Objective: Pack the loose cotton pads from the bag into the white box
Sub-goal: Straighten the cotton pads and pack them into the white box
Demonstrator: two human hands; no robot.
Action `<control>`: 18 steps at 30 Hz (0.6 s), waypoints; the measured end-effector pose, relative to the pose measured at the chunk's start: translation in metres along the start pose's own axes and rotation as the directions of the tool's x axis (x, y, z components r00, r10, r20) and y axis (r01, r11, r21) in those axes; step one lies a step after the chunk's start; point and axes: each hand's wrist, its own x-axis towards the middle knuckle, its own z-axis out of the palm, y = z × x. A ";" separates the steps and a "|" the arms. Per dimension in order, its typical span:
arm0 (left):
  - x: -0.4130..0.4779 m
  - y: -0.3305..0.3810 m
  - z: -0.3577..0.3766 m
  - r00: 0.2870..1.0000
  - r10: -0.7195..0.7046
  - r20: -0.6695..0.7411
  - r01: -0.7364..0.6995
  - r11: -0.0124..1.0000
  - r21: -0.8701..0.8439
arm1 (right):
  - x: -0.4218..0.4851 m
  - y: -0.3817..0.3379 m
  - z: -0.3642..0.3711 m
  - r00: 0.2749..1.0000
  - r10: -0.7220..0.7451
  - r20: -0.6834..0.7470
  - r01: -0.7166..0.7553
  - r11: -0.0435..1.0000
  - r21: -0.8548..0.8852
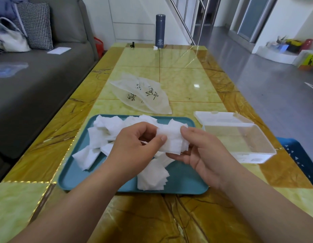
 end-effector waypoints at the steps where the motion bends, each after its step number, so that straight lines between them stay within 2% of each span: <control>1: 0.001 0.000 -0.001 1.000 -0.003 0.003 0.003 1.000 0.011 | 0.001 0.000 0.000 1.000 -0.003 -0.016 0.003 1.000 0.005; 5: 0.007 -0.002 -0.010 0.999 -0.014 -0.035 0.015 0.999 0.043 | 0.006 0.000 -0.007 0.985 -0.056 -0.165 0.058 0.998 0.007; 8: 0.008 -0.002 -0.017 1.000 0.002 -0.021 -0.001 0.999 0.037 | 0.008 0.000 -0.011 0.973 -0.084 -0.216 0.085 0.996 -0.006; 13: 0.002 0.003 -0.015 0.984 0.056 0.170 -0.038 0.994 -0.104 | 0.004 0.000 -0.003 0.982 -0.118 -0.149 0.111 0.992 -0.054; 18: 0.004 -0.001 -0.010 0.991 0.070 0.115 -0.055 0.990 -0.127 | 0.001 0.002 0.003 0.995 -0.084 -0.056 0.083 0.996 -0.028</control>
